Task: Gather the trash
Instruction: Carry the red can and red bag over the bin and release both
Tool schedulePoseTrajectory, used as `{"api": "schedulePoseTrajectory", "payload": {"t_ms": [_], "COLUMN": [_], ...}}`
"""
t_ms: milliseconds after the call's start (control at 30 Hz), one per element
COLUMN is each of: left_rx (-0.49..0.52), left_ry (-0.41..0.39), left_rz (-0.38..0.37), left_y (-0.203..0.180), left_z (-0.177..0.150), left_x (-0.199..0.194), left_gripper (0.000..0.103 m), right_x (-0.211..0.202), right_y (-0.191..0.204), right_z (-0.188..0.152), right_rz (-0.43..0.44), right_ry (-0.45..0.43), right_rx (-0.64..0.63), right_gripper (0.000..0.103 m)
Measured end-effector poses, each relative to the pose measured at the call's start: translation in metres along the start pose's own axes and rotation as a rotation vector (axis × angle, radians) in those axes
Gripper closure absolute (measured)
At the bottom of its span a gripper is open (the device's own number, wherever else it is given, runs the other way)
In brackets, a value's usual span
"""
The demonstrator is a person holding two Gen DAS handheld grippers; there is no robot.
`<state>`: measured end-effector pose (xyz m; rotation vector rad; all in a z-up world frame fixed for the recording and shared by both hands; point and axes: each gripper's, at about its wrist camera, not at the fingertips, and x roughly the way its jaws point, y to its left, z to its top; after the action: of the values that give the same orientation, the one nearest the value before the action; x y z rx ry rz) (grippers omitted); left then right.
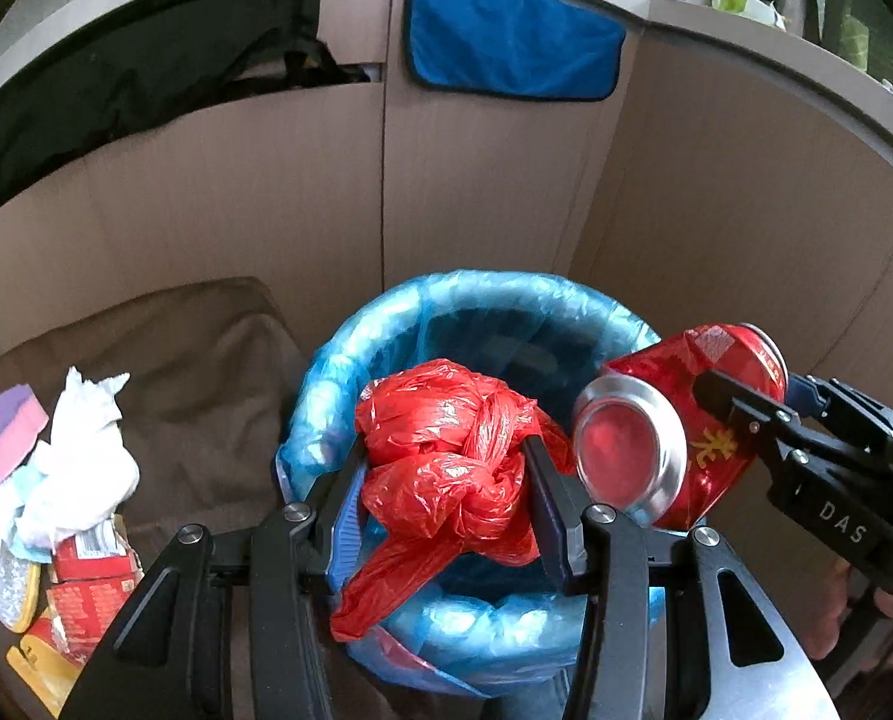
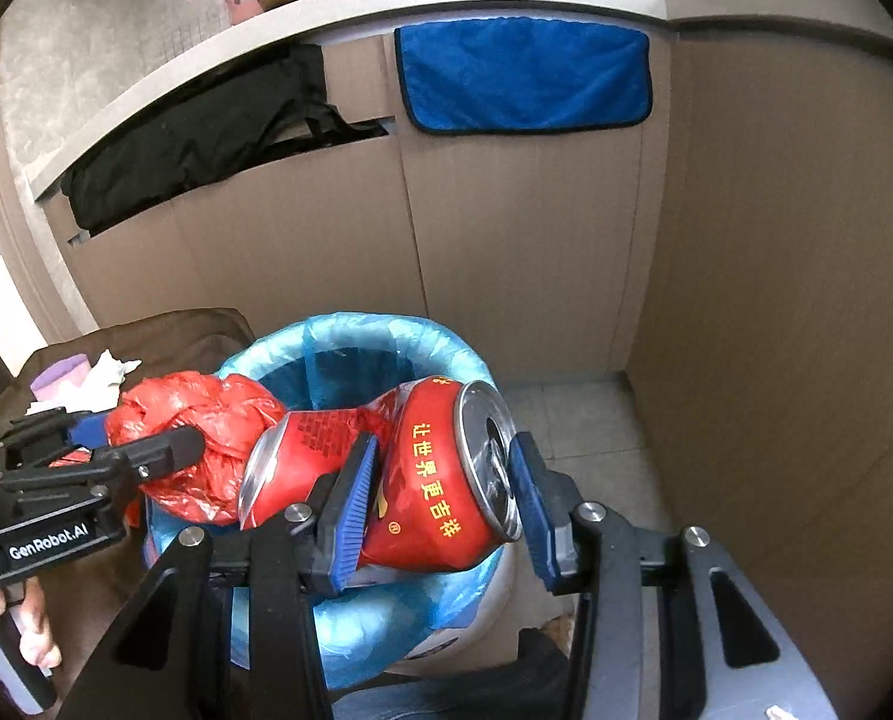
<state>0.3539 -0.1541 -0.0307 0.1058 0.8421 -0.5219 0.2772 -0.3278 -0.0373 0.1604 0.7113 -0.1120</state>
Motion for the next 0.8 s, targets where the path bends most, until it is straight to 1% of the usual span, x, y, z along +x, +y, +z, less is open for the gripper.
{"api": "schedulePoseTrajectory", "payload": {"t_ms": [167, 300, 400, 500, 700, 733, 767, 800], "left_rx": [-0.033, -0.07, -0.084, -0.083, -0.092, -0.099, -0.105, -0.11], "left_ry": [0.001, 0.008, 0.004, -0.012, -0.043, -0.052, -0.059, -0.065], "left_rz": [-0.002, -0.027, -0.046, -0.041, -0.028, -0.024, -0.024, -0.029], "left_y": [0.007, 0.017, 0.022, 0.024, 0.026, 0.027, 0.027, 0.028], "left_z": [-0.006, -0.004, -0.005, -0.006, -0.002, 0.0, 0.001, 0.002], "left_x": [0.0, 0.002, 0.0, -0.005, -0.016, -0.018, -0.021, -0.023], "left_gripper": [0.054, 0.053, 0.051, 0.05, 0.042, 0.037, 0.035, 0.034], "right_x": [0.006, 0.007, 0.011, 0.015, 0.012, 0.01, 0.009, 0.007], "right_y": [0.006, 0.01, 0.011, 0.012, 0.02, 0.02, 0.021, 0.021], "right_z": [0.002, 0.001, 0.0, -0.001, -0.002, -0.001, -0.001, 0.0], "right_rz": [0.001, 0.001, 0.026, 0.068, 0.051, 0.048, 0.046, 0.045], "right_ry": [0.004, 0.006, 0.021, 0.037, 0.034, 0.029, 0.026, 0.023], "right_rx": [-0.01, -0.018, -0.01, 0.011, -0.018, -0.022, -0.022, -0.021], "right_gripper": [0.062, 0.062, 0.062, 0.061, 0.061, 0.061, 0.061, 0.061]}}
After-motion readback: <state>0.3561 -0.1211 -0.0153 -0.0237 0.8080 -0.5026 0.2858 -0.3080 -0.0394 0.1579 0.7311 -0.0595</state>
